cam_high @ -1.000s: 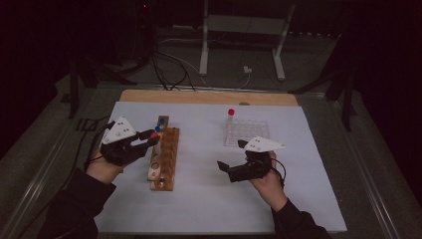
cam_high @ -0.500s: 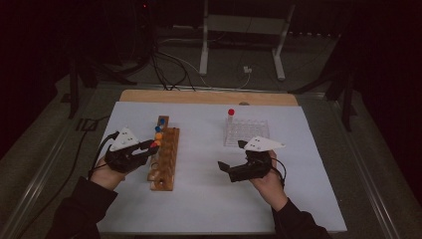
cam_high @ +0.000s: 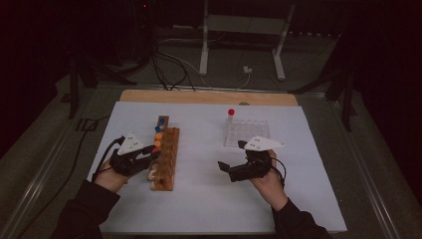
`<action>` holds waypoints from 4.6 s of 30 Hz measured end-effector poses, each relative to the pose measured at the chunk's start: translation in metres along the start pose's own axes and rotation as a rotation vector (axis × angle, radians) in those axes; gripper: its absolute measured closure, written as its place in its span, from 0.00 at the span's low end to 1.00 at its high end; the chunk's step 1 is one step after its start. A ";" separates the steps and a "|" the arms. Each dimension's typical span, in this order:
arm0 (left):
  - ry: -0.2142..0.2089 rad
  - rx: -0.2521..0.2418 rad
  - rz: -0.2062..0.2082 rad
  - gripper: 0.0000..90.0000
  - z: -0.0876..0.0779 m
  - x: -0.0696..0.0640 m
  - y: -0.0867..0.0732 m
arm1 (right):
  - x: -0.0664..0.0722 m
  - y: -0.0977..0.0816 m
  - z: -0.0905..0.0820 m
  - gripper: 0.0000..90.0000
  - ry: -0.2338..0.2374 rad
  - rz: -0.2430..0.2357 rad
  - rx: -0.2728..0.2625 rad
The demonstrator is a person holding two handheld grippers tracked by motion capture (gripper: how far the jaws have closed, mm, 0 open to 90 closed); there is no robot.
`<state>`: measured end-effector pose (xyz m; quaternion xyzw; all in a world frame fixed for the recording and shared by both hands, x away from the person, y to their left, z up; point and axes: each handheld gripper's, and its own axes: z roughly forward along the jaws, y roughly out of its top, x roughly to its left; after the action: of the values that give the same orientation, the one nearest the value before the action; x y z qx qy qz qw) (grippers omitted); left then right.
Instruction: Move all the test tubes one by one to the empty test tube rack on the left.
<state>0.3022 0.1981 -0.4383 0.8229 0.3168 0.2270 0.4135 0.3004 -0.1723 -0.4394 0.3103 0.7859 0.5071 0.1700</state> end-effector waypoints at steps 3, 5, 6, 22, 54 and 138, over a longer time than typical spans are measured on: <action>0.001 -0.004 -0.001 0.79 0.000 0.000 -0.001 | 0.000 0.000 0.001 0.00 0.002 0.004 0.003; -0.011 -0.011 -0.007 0.78 -0.001 0.000 -0.001 | 0.000 0.000 0.001 0.00 0.003 0.004 0.003; -0.014 -0.013 -0.006 0.75 -0.001 0.000 -0.002 | -0.001 0.000 0.001 0.00 0.004 0.005 0.002; -0.108 -0.122 -0.057 0.01 -0.020 -0.007 0.002 | -0.051 0.006 0.016 0.01 -0.116 0.054 -0.037; -0.112 -0.162 -0.088 0.01 -0.031 0.001 0.000 | -0.104 0.026 0.103 0.78 -0.356 0.083 0.142; -0.319 -0.112 0.069 0.53 0.052 -0.089 0.091 | 0.030 0.004 0.013 0.84 -0.013 -0.121 0.079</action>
<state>0.3035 0.0657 -0.4021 0.8346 0.2055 0.1251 0.4955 0.2862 -0.1426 -0.4401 0.2719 0.8214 0.4627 0.1929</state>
